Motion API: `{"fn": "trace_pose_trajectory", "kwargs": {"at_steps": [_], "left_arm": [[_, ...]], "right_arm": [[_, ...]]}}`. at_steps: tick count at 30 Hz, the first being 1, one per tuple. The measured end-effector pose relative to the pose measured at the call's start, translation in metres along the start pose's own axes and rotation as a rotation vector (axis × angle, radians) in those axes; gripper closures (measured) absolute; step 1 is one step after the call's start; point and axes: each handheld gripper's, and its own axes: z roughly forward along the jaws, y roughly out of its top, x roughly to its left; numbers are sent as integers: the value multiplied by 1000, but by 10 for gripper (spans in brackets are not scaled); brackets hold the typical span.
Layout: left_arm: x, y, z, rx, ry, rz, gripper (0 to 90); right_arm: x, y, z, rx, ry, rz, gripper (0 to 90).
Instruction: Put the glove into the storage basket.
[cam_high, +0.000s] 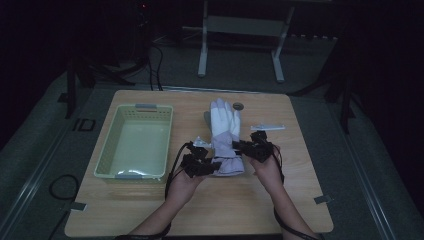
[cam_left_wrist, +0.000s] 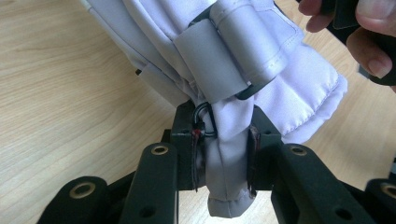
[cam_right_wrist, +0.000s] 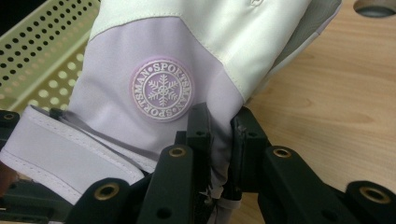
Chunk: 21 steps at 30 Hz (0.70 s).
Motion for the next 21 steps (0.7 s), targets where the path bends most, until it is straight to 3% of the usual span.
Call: {"fn": "trace_pose_trajectory", "kwargs": {"at_steps": [9,17,21], "left_arm": [[6,7,-25,-4,20,14,705],[11,6,-37,3,29,22,704],[20,5,-48,9,29,21,704]], "right_arm": [[20,16,-1,-25,-2,-20,795],[33,22,2,-28,-4,-37,795],[46,29,7,-26,-3,-50,795]]}}
